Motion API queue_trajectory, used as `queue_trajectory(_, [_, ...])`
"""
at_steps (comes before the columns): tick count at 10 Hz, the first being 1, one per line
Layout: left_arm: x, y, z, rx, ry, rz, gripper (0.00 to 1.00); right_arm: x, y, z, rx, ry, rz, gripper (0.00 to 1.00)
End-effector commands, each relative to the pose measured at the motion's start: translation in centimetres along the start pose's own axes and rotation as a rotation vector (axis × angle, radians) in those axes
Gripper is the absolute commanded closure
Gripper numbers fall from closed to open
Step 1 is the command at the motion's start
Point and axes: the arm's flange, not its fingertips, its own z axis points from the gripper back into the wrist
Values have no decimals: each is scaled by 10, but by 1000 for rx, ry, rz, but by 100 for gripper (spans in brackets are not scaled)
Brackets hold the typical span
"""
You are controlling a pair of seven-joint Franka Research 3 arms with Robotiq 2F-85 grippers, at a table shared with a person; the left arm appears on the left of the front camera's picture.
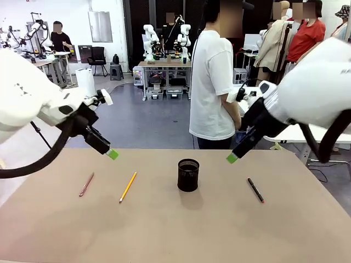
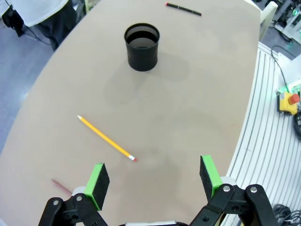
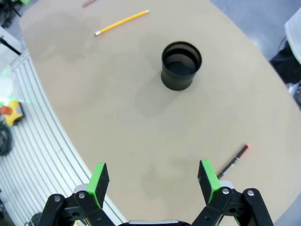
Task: Place the pens into the pen holder.
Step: Pick up a writing instrument from the table and place it into the Pen holder.
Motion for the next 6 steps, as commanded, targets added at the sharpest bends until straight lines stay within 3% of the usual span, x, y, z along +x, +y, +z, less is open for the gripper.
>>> queue_trajectory(1, [-9,15,13,-6,-25,-47,0,-4,-29,24,46,-17,21,0])
queue_trajectory(6, [-23,47,59,23,-65,-89,0,-35,-84,74,128,-129,-1,0])
